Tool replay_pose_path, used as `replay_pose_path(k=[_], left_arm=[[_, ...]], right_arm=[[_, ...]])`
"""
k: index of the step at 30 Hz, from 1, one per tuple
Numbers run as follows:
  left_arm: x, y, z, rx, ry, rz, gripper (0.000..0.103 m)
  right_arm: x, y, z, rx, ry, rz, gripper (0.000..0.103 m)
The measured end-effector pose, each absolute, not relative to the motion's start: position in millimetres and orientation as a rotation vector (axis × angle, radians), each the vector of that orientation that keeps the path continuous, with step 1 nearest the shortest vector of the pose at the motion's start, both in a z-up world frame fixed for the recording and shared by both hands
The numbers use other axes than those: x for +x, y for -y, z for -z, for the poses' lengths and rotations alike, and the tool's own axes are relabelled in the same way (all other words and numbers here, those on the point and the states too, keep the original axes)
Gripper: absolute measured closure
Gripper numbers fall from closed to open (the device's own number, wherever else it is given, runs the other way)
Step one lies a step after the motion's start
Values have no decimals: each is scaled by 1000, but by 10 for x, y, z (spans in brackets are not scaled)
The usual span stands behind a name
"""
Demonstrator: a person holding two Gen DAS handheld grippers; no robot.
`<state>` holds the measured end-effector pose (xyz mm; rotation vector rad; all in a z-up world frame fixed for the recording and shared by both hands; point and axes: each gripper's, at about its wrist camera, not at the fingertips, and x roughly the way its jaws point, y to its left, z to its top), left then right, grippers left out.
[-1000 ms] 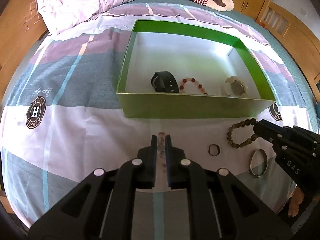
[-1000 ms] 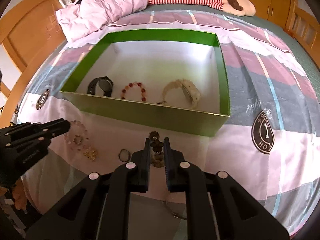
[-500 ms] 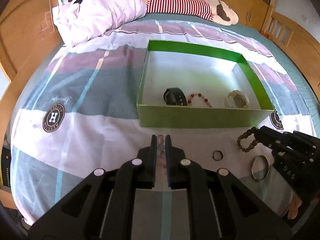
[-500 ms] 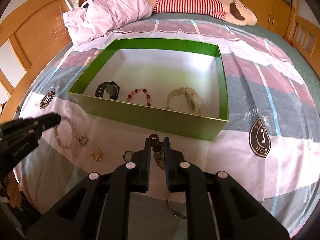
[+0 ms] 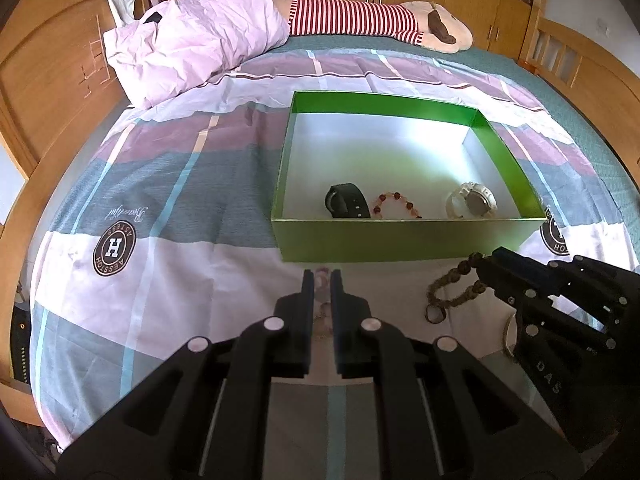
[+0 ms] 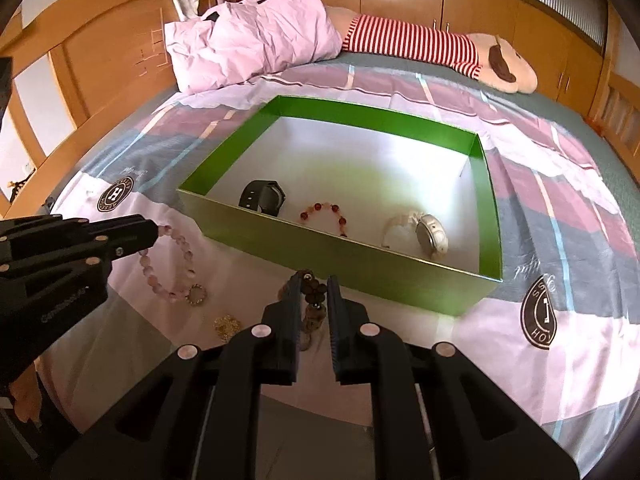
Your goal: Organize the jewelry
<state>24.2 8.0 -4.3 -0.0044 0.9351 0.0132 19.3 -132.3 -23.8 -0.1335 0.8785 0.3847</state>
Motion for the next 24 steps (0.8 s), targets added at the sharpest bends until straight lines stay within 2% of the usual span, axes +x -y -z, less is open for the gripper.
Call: replay_pose_path(k=[24], left_arm=[[237,-7,42,3,-926,-16,95]], right_arm=[[178,1359,191,-127,-872,-384,91]])
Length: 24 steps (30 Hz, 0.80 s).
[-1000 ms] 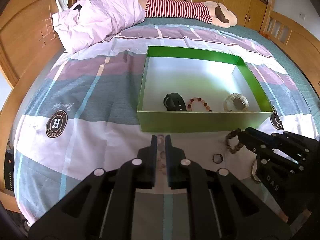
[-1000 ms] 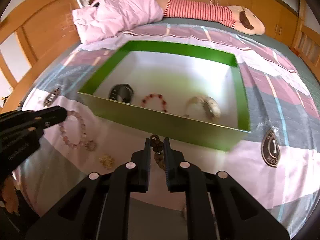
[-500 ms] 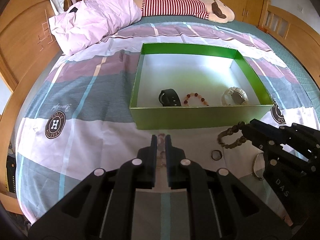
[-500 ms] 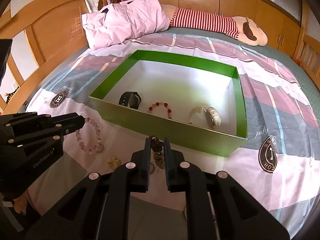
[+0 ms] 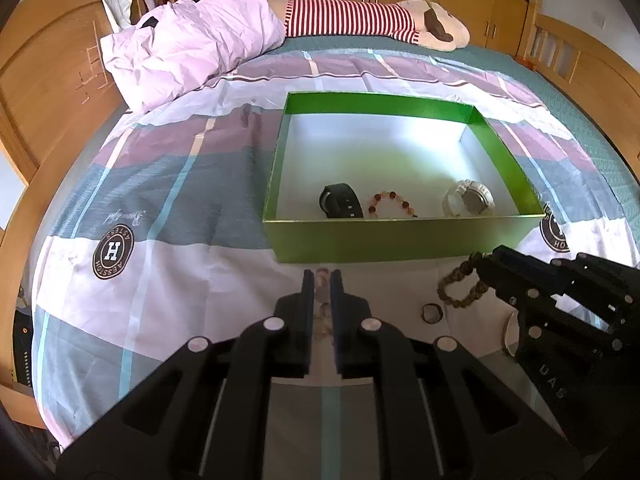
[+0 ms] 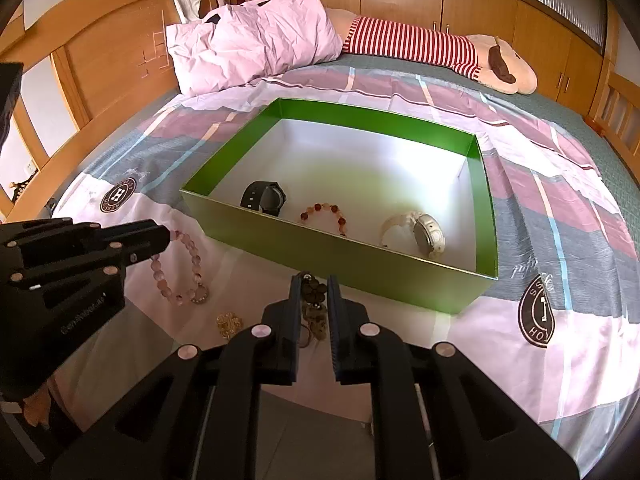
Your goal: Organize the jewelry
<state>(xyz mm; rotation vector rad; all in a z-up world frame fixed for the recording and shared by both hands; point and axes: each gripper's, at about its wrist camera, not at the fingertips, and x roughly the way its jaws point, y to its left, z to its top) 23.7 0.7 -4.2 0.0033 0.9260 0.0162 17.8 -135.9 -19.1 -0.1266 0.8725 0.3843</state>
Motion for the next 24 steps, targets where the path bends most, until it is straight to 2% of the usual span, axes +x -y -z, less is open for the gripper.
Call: replay_pose_path(k=[24], left_arm=[[261,46,-20,-1,-904,-23,95]], right_arm=[[148,1379,132,-128,-851,-381,91]])
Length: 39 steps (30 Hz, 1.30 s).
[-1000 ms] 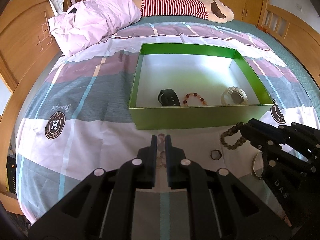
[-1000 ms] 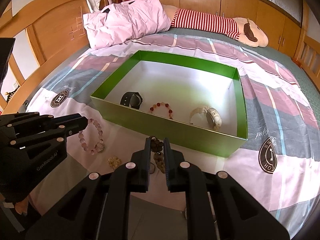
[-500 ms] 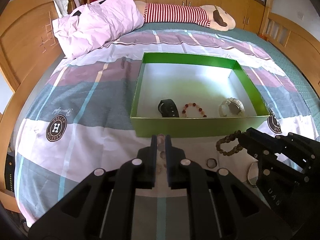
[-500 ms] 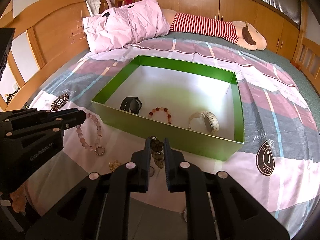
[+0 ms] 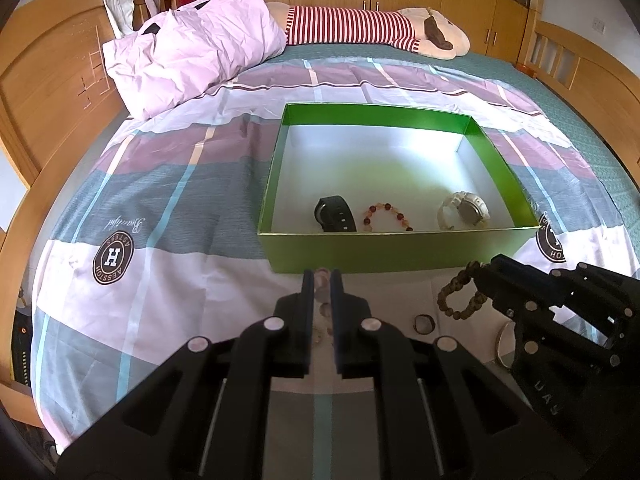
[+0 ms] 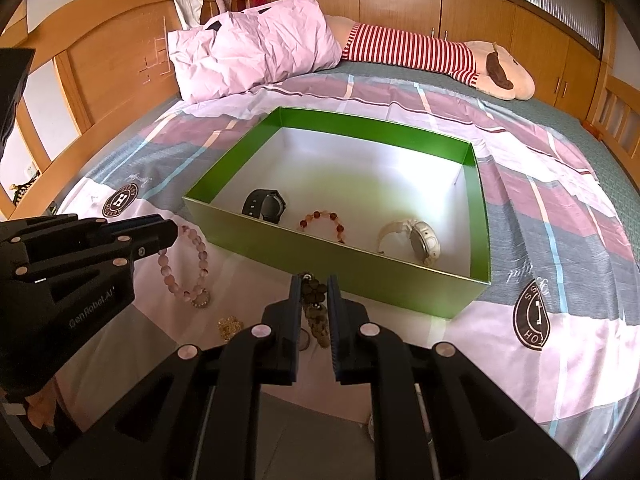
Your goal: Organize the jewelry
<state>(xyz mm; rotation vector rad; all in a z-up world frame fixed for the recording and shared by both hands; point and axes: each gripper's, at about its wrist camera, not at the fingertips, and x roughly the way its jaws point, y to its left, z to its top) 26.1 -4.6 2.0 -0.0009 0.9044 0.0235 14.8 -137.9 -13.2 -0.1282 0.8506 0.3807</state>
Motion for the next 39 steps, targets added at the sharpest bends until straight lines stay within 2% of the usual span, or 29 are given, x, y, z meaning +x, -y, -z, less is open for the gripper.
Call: replay_pose_path(k=[25,39], left_arm=[[273,-11,-48,-9,-900,-18,95],[719,-254,-404,-206,-870,103,95]], right_arm=[[182,1363,72,-118,-839,-376,91],[417,1731,-437,40,-695,-337,91]])
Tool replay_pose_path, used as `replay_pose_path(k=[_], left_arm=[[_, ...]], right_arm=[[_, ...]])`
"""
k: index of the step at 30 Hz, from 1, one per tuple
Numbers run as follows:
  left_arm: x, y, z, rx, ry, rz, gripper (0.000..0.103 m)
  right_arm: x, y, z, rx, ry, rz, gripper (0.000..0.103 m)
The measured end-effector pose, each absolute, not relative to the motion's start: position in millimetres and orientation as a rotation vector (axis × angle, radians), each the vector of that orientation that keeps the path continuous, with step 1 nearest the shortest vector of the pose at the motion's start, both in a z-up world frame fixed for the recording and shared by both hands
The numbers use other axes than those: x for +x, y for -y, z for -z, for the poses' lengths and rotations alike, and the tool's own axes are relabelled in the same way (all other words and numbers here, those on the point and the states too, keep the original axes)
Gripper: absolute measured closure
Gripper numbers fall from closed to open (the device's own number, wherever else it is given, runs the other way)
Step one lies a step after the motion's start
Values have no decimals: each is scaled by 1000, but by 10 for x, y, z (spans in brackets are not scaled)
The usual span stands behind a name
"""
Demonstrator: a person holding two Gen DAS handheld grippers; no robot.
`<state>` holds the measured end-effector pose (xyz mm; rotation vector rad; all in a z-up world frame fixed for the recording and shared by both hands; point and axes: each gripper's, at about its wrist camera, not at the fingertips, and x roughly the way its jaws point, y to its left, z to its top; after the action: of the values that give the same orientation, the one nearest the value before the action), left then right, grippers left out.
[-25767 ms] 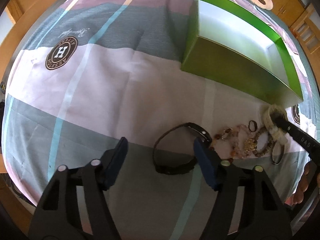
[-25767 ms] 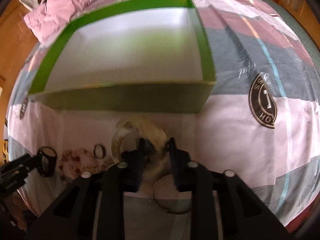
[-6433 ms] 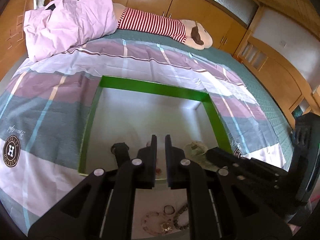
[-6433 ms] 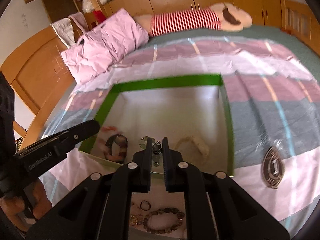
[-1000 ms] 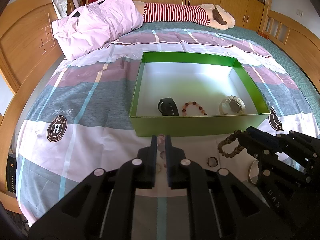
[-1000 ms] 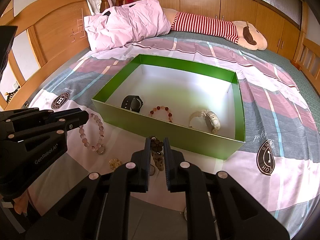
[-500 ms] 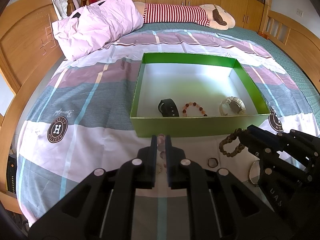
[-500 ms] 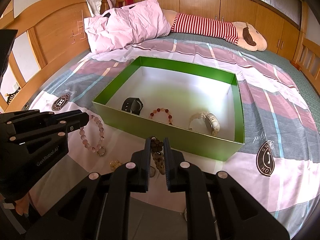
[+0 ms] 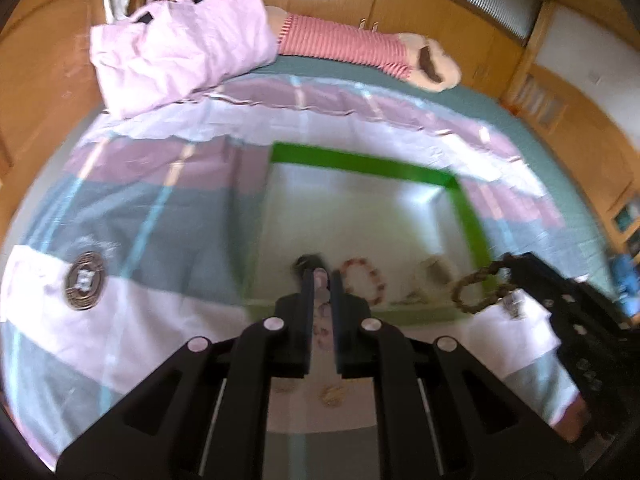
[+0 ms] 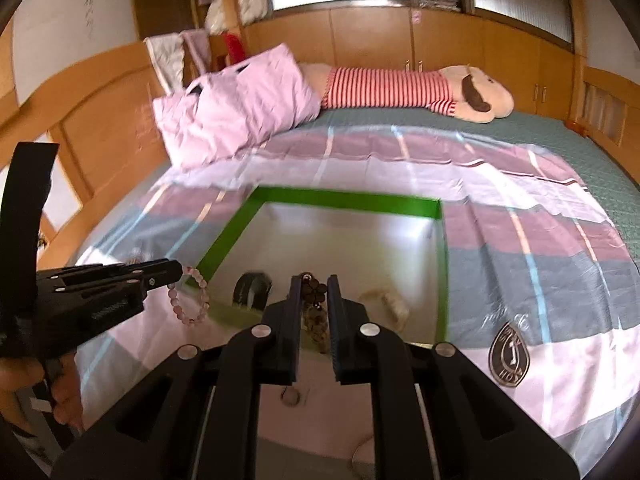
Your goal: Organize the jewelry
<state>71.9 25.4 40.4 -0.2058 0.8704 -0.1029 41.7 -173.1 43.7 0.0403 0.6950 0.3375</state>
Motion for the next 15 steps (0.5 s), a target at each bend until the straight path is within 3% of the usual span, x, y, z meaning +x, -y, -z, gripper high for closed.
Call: replay_pose_path(k=[9,15], left_arm=[[1080,-47,-323,-180,-875,123,95],[731,-263,-247,-157,-934,92,95]], right_arm=[[776,1911,-256,59,-708,-258,91],[664,1910,-287,126,-741,-322,91]])
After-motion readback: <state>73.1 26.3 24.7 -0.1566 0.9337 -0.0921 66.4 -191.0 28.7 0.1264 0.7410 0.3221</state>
